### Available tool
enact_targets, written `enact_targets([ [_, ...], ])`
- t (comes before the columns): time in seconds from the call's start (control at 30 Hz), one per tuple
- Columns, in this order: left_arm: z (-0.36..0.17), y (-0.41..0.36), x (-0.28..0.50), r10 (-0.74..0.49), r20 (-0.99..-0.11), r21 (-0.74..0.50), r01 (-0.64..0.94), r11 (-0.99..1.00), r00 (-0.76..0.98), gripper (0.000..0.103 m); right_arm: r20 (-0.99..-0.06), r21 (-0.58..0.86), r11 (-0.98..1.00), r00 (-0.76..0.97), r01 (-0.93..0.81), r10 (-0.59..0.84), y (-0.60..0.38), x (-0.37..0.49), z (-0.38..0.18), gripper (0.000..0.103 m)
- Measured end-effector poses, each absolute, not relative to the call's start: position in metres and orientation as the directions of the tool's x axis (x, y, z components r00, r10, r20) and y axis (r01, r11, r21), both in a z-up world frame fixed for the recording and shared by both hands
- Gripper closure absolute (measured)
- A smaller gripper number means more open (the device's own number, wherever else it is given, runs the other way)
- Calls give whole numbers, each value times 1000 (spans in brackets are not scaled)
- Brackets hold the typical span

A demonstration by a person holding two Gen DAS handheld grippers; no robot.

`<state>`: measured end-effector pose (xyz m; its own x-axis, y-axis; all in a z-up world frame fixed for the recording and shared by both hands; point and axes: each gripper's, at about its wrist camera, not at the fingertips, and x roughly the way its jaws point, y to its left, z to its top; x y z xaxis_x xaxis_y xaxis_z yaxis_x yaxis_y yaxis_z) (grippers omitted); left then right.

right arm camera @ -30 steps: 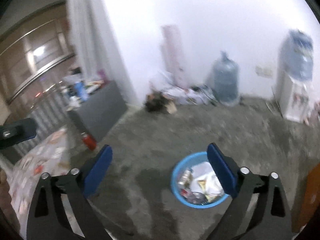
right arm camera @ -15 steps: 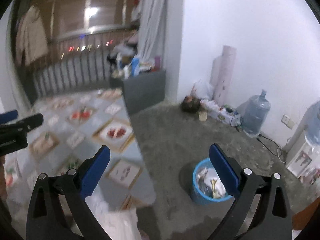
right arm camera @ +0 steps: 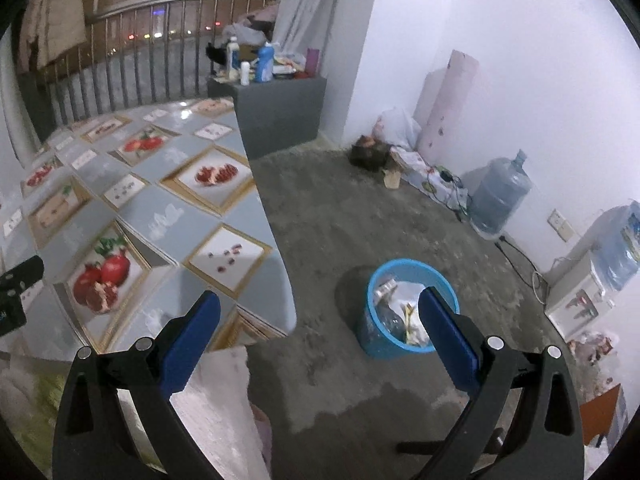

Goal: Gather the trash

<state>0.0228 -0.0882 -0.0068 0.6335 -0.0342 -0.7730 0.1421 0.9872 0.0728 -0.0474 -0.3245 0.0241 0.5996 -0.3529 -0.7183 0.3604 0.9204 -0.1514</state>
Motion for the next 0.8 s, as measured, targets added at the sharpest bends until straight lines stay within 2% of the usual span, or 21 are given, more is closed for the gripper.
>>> enact_targets([
  [0.8,-6,-90,26,-37,-766,72,142,987,641,9,-735,-165,912,569,377,-368,-331,-46,21,7],
])
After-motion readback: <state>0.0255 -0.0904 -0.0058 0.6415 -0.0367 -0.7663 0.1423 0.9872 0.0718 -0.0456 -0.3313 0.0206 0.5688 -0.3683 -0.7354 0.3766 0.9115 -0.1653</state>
